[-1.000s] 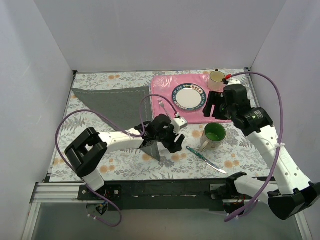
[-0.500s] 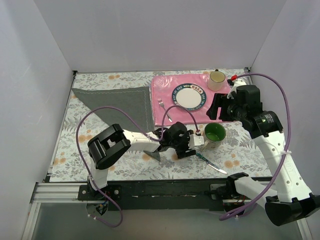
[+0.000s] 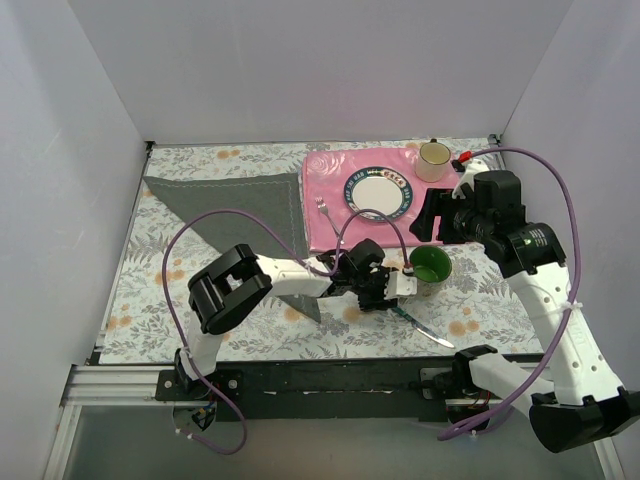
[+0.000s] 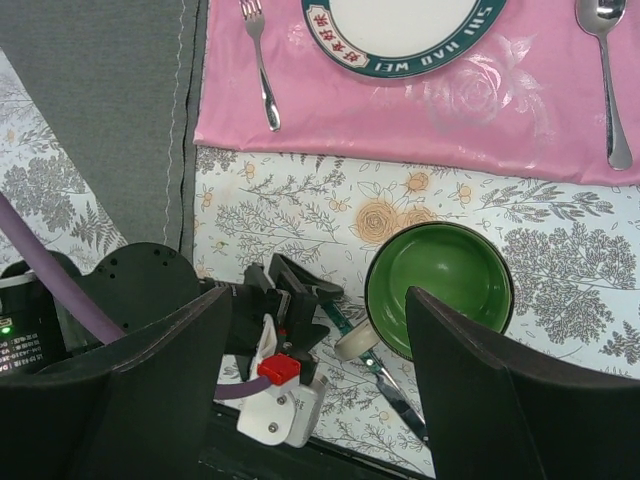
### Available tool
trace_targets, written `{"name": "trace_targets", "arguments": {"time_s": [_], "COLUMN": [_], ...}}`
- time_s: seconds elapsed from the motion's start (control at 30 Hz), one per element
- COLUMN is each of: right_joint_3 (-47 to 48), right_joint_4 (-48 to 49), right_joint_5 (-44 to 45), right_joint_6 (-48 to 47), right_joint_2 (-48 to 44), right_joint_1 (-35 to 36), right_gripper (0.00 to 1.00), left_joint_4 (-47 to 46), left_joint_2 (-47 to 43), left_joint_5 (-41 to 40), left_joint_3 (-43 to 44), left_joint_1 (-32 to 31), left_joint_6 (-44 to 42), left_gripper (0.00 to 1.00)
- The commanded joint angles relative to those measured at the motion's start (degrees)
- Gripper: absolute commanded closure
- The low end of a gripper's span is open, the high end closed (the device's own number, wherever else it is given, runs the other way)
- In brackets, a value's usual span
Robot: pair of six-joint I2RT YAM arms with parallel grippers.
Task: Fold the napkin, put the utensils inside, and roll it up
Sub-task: Grab a utensil with the right arm
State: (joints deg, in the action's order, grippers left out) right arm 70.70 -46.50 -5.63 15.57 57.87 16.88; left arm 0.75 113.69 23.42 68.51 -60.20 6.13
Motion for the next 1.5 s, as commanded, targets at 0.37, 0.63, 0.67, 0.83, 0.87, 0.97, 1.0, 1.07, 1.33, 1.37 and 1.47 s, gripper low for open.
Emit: {"name": "trace_targets", "arguments": {"time_s": [0.37,0.63,0.67,0.83,0.87,0.97,1.0,1.07,1.33,1.37,1.47], "right_joint_3": [-1.79,-4.6,-5.21,-6.36,-6.53,-6.98,-6.71,-6.01,-5.13,-4.96,-4.25], "right_joint_4": [4.05,5.37,5.45,5.81,5.63,4.76,4.06,2.12,1.86,1.5,-0.87], "right_joint_5": [-3.07,-3.77,-4.65,-7.38,-7.55,-9.47,-9.92,-9.23,1.05,3.32,5.27], "right_joint_6": [-2.12,-3.36,-3.36,-4.15,-4.5,-6.43,-6.87,-7.57,-6.26,-3.91,1.11], "right_joint_2": [-1.79,-1.97,-1.71,-1.0,-0.83,0.48,1.19,2.95,4.35,4.88,7.6], "right_joint_1": [-0.27,-0.27,-0.27,-0.19,-0.19,-0.19,0.08,1.21,14.66,15.54,17.3], "right_gripper": [0.22,0.23,0.23,0.24,0.24,0.22,0.16,0.12,0.12,0.13,0.21], "left_joint_4": [12.52,15.86,15.68,10.43,9.71,9.0,8.48,5.93,-3.21,-3.91,-7.77], "left_joint_2": [-7.77,-13.49,-14.62,-19.99,-20.87,-23.15,-23.94,-27.1,-45.11,-49.92,-58.12], "left_joint_5": [-2.06,-9.78,-10.49,-11.82,-13.21,-13.84,-14.27,-14.72,-11.21,-10.42,-10.14], "left_joint_3": [-8.91,-14.89,-15.85,-19.64,-20.08,-20.79,-21.13,-22.45,-24.91,-25.7,-28.68], "left_joint_1": [-0.79,-0.79,-0.62,1.49,1.93,2.37,2.46,2.37,3.95,4.83,7.02], "left_joint_6": [-0.16,-1.82,-1.91,-1.65,-1.56,-0.95,-0.68,0.89,10.73,12.4,21.35], "left_gripper": [0.92,0.93,0.92,0.88,0.85,0.71,0.62,0.54,0.35,0.34,0.32]}}
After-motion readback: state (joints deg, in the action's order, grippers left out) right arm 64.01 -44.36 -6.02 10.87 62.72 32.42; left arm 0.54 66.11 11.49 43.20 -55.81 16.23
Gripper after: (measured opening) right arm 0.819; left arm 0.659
